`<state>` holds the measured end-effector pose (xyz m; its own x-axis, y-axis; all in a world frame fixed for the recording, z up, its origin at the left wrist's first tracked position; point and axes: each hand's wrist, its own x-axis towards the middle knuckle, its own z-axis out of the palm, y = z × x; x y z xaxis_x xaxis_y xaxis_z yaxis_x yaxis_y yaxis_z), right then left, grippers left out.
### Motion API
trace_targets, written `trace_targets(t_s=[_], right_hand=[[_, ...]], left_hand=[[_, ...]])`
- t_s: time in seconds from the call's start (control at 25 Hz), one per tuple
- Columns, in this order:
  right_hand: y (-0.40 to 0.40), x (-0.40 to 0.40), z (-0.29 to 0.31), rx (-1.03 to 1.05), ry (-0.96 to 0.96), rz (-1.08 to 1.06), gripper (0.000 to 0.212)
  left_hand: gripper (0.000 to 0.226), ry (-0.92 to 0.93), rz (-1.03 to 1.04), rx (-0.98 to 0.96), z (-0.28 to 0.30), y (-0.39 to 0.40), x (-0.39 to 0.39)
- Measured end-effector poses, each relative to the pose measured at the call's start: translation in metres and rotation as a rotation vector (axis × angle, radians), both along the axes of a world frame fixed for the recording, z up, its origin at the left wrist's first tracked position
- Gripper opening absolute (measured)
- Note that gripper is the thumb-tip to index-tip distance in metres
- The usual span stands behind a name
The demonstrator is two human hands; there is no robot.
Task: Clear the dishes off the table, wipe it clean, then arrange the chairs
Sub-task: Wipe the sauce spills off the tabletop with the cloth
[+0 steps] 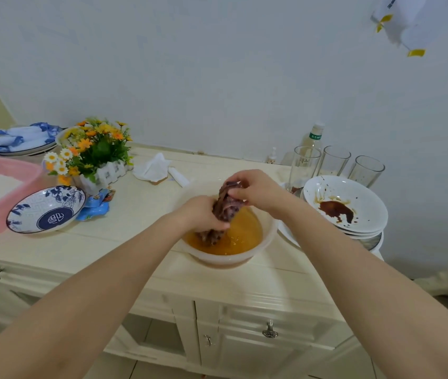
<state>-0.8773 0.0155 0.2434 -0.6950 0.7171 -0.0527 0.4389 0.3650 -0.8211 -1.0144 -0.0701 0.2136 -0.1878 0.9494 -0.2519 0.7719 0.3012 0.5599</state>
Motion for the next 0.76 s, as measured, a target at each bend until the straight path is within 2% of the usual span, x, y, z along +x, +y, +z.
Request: trace_targets(t_s=[0.08, 0.12, 0.28, 0.4, 0.48, 0.56, 0.64, 0.68, 0.76], right_hand=[[-0.005, 0.011, 0.008, -0.270, 0.186, -0.021, 0.019], [-0.006, 0.014, 0.006, -0.322, 0.206, -0.045, 0.018], [-0.013, 0.006, -0.014, -0.403, 0.254, -0.274, 0.012], [-0.019, -0.001, -0.022, -0.717, 0.432, -0.235, 0.028], [-0.023, -0.002, -0.022, -0.951, 0.560, -0.147, 0.030], [-0.026, -0.004, -0.025, -0.979, 0.568, -0.107, 0.030], [-0.025, -0.008, -0.027, -0.863, 0.507, -0.193, 0.023], [-0.021, -0.011, -0.029, -0.840, 0.472, -0.273, 0.019], [-0.015, -0.013, -0.029, -0.946, 0.401, -0.394, 0.017]], left_hand=[[0.016, -0.260, 0.218, 0.097, 0.007, 0.002, 0.002], [0.015, -0.349, 0.294, 0.158, 0.011, 0.003, 0.001], [0.033, -0.763, 0.452, 0.312, 0.018, 0.003, 0.003], [0.032, -0.971, 0.451, 0.326, 0.017, 0.000, 0.009], [0.029, -0.925, 0.494, 0.329, 0.015, 0.001, 0.007], [0.031, -0.619, 0.478, 0.346, 0.015, 0.001, 0.003], [0.043, -0.359, 0.339, 0.389, 0.016, -0.003, 0.001], [0.053, -0.292, 0.240, 0.424, 0.016, -0.006, 0.000], [0.071, -0.140, -0.038, 0.480, 0.016, -0.015, -0.001]])
